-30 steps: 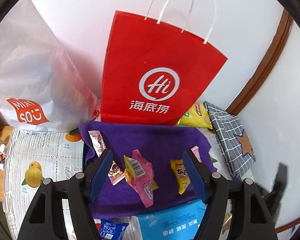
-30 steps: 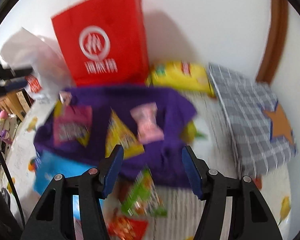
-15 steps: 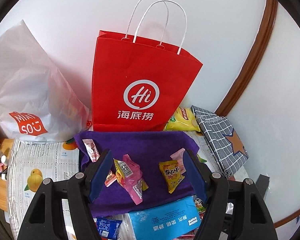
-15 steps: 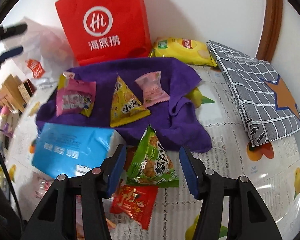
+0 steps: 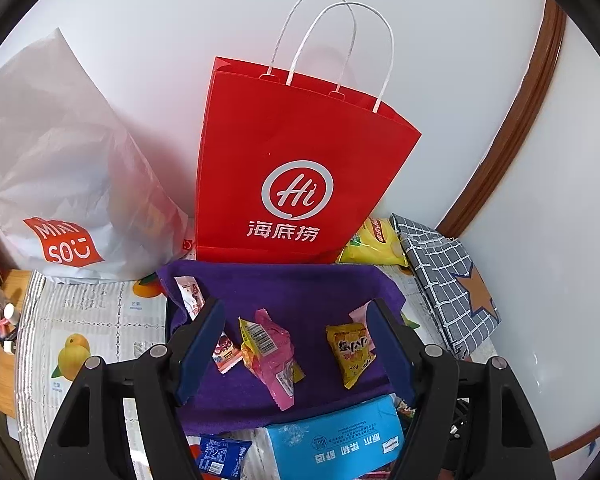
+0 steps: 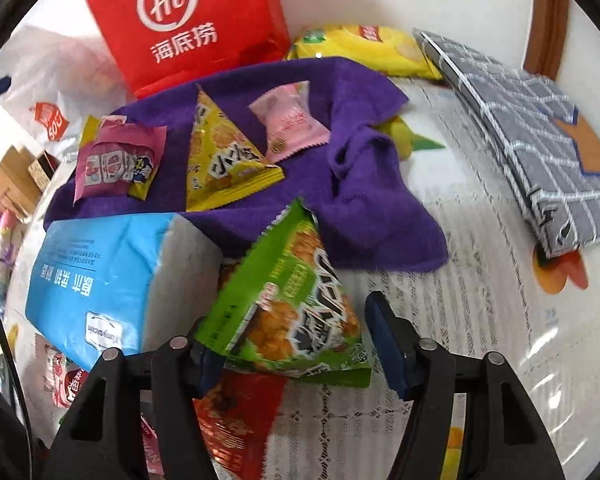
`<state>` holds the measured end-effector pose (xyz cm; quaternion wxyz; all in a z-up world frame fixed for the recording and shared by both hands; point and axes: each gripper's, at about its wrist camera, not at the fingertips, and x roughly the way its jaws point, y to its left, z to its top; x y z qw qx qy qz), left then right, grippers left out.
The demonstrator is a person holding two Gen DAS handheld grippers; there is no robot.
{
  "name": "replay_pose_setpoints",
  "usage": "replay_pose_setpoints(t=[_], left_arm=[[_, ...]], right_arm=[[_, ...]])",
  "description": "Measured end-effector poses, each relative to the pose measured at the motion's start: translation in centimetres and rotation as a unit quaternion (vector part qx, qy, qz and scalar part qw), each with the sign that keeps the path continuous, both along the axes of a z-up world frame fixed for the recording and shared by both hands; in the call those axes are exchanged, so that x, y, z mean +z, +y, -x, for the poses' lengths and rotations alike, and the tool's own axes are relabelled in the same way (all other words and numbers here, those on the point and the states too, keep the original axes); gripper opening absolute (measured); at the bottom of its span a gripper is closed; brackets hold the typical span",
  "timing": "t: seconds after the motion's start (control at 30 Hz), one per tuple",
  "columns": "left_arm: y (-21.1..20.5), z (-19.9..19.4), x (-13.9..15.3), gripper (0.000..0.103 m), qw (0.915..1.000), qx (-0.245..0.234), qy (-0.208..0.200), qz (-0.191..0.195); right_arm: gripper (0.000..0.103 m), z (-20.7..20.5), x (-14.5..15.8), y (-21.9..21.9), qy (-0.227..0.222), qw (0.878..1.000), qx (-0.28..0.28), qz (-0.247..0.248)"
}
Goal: Organize snacks
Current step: 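Grasp the green cracker bag with the right tool while the left tool moves to the pile, then grasp the dark blue packet with the left tool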
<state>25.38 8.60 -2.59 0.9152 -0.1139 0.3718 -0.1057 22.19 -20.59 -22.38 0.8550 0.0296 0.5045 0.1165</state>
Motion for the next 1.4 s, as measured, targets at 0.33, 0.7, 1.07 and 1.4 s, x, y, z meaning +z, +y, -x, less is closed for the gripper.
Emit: replay_pose_setpoints(t=[0.33, 0.7, 1.07, 1.4], left_arm=[[-1.4, 1.3, 0.8, 0.071, 0.9995, 0.003, -0.018, -0.025], [0.8, 5.3, -0.3, 0.071, 0.9983, 0.055, 0.002, -0.022], [2.2, 10.3, -7.4, 0.071, 0.9938, 0.069, 0.045, -0.074], [2.1, 11.3, -13.2, 0.070, 0.9865, 0.055, 0.102, -0.116]], right_arm=[[0.045, 3.0, 2.1, -2.9, -0.019, 1.000, -0.020, -0.010], [0.045, 7.0, 5.4, -5.1, -0.056, 0.997, -0.034, -0.027], [0.045, 10.4, 5.3, -4.2, -0.087, 0.996, -0.024, 0.013], [0.045, 11.6, 4.0, -4.2, -0.098, 0.993, -0.042, 0.047]])
